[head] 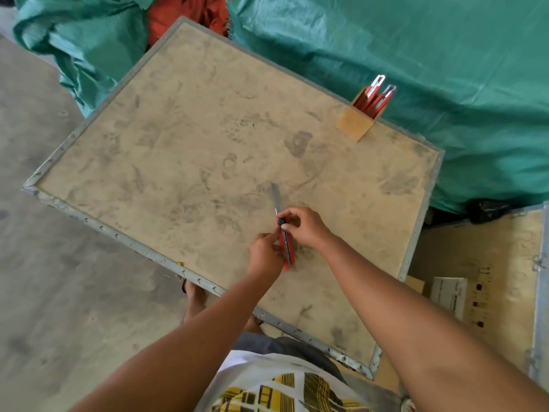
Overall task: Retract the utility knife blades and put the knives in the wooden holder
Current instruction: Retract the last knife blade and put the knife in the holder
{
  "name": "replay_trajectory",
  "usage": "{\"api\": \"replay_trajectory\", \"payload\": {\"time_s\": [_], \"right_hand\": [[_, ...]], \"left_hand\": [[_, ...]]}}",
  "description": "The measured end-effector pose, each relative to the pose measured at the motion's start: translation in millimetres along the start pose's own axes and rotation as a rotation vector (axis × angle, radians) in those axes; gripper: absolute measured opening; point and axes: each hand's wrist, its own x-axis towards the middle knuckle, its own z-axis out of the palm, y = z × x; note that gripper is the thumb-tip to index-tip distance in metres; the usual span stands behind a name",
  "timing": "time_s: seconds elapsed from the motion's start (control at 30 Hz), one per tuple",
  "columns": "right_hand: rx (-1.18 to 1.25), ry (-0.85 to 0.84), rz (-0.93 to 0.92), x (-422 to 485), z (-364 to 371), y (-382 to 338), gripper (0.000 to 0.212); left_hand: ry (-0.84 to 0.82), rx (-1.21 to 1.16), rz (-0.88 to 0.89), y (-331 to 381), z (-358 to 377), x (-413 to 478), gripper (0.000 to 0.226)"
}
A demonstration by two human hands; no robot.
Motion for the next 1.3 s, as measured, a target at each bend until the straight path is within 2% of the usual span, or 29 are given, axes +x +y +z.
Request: {"api": "replay_trajectory", "payload": {"time_s": [0.07,0.23,0.47,0.57,0.77,1.13,1.3], "right_hand": [[0.063,0.026,0.031,-1,0,3,0.026],[0.247,0.097,0.049,-8,-14,-4,0.024],[0.428,0.219,-0.039,-18,-51,-46,0.029],[0.412,0.273,-0.092,-19,-67,-69,0.028],[0.233,0.347,-0.199,-25,-80,-113,0.027],[0.168,0.35,-0.177,-40,-60,-156,0.028],[0.143,0.428,-0.183,-44,-58,-164,0.03]], "left_hand": [[-0.035,-0.025,0.003,0,-5,0,0.064],[-0.177,-0.213,-0.014,21,-38,-3,0.067],[-0.306,-0.282,0.054,50,-91,13,0.056],[-0.332,-0.291,0.129,69,-117,21,0.052],[-0.383,-0.304,0.198,101,-165,36,0.044],[-0.452,-0.391,0.245,123,-208,47,0.038],[-0.538,-0.36,0.293,132,-217,51,0.04]]}}
